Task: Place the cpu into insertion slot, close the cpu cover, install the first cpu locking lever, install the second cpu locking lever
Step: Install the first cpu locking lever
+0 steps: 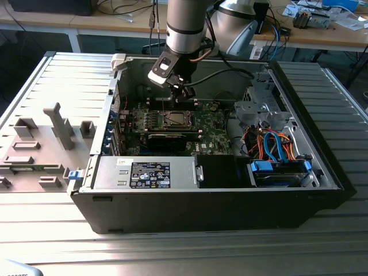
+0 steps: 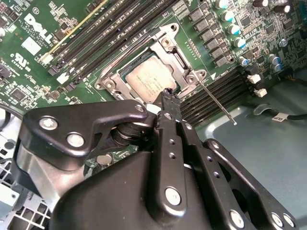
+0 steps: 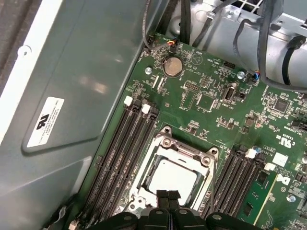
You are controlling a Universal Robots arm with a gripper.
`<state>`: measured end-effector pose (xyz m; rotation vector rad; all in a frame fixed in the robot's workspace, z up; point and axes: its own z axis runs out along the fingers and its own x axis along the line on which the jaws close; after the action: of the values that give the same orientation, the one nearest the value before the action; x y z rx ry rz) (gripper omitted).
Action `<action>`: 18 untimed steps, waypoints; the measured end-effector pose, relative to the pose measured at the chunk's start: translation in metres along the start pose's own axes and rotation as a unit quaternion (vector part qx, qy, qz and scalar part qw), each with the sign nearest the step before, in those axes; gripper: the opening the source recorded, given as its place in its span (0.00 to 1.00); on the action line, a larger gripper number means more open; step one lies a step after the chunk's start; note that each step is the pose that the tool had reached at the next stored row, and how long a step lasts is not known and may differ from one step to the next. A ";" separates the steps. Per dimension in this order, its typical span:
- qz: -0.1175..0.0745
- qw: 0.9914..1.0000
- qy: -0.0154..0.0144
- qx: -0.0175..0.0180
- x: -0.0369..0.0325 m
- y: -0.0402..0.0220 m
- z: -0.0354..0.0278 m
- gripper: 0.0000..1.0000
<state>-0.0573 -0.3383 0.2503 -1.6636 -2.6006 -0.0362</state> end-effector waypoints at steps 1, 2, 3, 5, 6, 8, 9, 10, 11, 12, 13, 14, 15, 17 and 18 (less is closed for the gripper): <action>-0.004 1.000 0.000 0.000 0.0000 0.0000 0.0000 0.11; -0.006 1.000 0.000 0.000 0.0000 0.0000 0.0000 0.11; -0.007 1.000 0.000 0.000 0.0000 0.0000 0.0000 0.11; -0.013 1.000 0.000 0.001 0.0000 0.0000 0.0000 0.11; -0.016 1.000 0.000 0.001 0.0000 0.0000 0.0000 0.11; -0.019 1.000 0.000 0.001 0.0000 0.0000 0.0000 0.11; -0.021 1.000 0.000 0.001 0.0000 0.0000 0.0000 0.11; -0.022 1.000 0.000 0.001 0.0000 0.0000 0.0000 0.11; -0.024 1.000 0.000 0.001 0.0000 0.0000 0.0000 0.11; -0.025 1.000 0.000 0.001 0.0000 0.0000 0.0000 0.11; -0.027 1.000 0.000 0.002 0.0000 0.0000 0.0000 0.11; -0.028 1.000 0.000 0.002 0.0000 0.0000 0.0000 0.11; -0.030 1.000 0.000 0.002 0.0000 0.0000 0.0000 0.11; -0.033 0.999 0.000 0.002 0.0000 0.0000 0.0000 0.11; -0.035 0.999 0.000 0.002 0.0000 0.0000 0.0000 0.11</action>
<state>-0.0573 -0.3383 0.2503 -1.5713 -2.6565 -0.0332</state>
